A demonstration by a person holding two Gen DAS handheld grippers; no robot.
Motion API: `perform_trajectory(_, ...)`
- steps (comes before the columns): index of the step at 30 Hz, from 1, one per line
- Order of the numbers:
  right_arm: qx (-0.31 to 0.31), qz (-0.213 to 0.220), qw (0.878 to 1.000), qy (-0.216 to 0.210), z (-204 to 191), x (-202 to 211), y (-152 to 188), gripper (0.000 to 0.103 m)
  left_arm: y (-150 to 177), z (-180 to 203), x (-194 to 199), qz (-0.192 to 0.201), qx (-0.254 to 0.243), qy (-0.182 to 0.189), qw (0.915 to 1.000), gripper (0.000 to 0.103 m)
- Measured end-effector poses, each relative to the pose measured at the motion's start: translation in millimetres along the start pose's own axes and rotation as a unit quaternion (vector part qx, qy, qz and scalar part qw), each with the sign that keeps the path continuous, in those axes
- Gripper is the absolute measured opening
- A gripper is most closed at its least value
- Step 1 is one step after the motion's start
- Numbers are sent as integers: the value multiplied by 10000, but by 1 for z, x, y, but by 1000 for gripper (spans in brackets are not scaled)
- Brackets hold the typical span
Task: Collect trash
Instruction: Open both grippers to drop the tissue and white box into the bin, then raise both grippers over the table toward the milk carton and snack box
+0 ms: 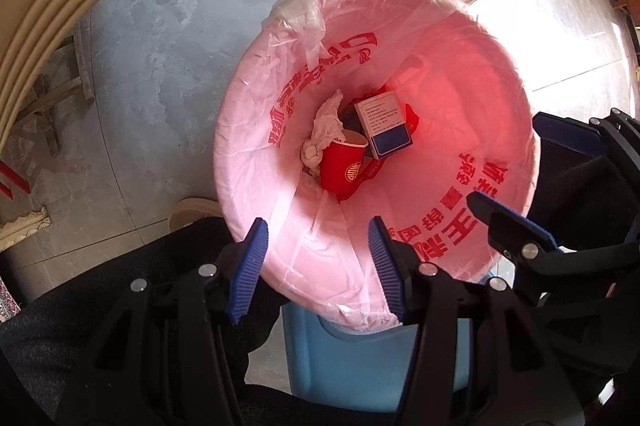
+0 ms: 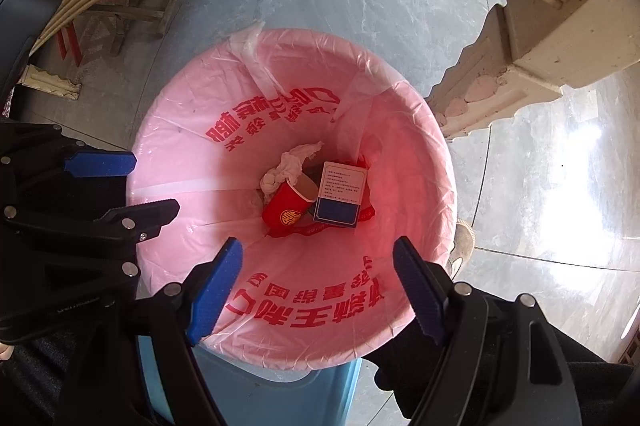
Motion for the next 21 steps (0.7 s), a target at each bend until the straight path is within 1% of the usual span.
perform_trajectory(3, 28, 184, 9997, -183, -4, 30, 5, 78, 15, -1, 33, 251, 84, 47, 9996, 56)
perform_trajectory(5, 10, 273, 9989, -371, -4, 54, 8, 83, 26, -1, 62, 498, 40, -24, 9987, 64)
perform_trajectory(6, 6, 326, 9984, -452, -3, 67, 8, 84, 31, -1, 77, 635, 1, -69, 9980, 65)
perform_trajectory(8, 41, 490, 9977, -459, -2, 96, 6, 86, 39, -2, 113, 898, -81, -148, 9958, 71)
perform_trajectory(10, 107, 710, 9965, -429, 0, 129, 2, 89, 44, -5, 150, 1164, -98, -259, 9928, 72)
perform_trajectory(12, 164, 982, 9942, -416, 2, 166, -5, 91, 45, -11, 189, 1343, -86, -356, 9903, 74)
perform_trajectory(14, 239, 1202, 9915, -434, 4, 203, -14, 93, 43, -17, 230, 1592, -149, -455, 9861, 75)
perform_trajectory(15, 281, 1301, 9900, -459, 6, 222, -20, 94, 40, -19, 250, 1726, -195, -562, 9832, 76)
perform_trajectory(16, 315, 1404, 9885, -474, 7, 240, -27, 95, 35, -22, 269, 1836, -240, -701, 9802, 79)
perform_trajectory(18, 328, 1568, 9860, -467, 12, 274, -42, 95, 23, -24, 306, 2002, -315, -940, 9747, 79)
perform_trajectory(21, 269, 1736, 9829, -555, 21, 321, -68, 96, 1, -29, 355, 2086, -467, -967, 9721, 80)
Point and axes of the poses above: each gripper's, at about its wrist camera, not at the fingertips, and x roughly against the way its jaws point, z to its right, y to its underside, the point moved 1 cm from there along -x, roughly the way its jaws point, and after that the axes turned 3 degrees about -x, right-handed, at the moved point
